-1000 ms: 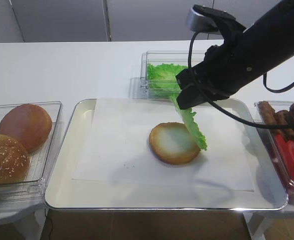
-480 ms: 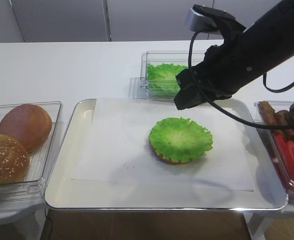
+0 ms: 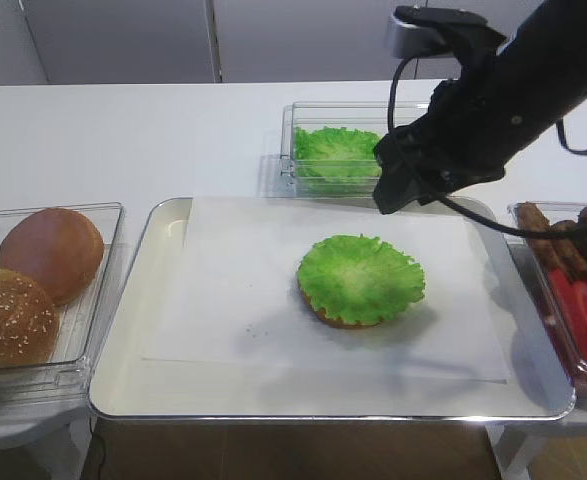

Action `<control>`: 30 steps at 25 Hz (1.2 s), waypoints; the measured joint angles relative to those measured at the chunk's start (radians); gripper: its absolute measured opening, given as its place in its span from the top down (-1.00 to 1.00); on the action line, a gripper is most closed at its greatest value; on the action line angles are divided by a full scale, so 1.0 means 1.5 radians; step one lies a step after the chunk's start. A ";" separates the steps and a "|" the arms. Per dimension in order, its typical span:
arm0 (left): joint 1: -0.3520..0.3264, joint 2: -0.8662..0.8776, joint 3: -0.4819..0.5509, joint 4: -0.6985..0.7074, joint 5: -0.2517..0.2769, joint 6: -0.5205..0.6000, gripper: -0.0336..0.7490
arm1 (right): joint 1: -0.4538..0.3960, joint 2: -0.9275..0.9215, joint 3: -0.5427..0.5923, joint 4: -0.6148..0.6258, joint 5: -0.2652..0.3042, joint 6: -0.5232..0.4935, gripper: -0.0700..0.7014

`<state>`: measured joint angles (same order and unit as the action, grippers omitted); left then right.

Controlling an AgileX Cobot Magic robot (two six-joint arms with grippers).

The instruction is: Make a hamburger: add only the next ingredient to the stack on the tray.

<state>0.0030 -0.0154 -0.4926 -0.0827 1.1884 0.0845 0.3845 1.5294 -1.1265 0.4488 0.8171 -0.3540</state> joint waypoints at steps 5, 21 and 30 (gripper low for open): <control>0.000 0.000 0.000 0.000 0.000 0.000 -0.18 | 0.000 -0.017 -0.039 -0.162 0.067 0.109 -0.18; 0.000 0.000 0.000 0.000 0.000 0.000 -0.18 | -0.182 -0.308 0.110 -0.214 0.127 0.205 -0.19; 0.000 0.000 0.000 0.000 0.000 0.000 -0.18 | -0.185 -0.564 0.241 -0.225 0.165 0.251 -0.19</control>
<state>0.0030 -0.0154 -0.4926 -0.0827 1.1884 0.0845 0.1064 0.6838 -0.7655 0.1119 1.0652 0.0223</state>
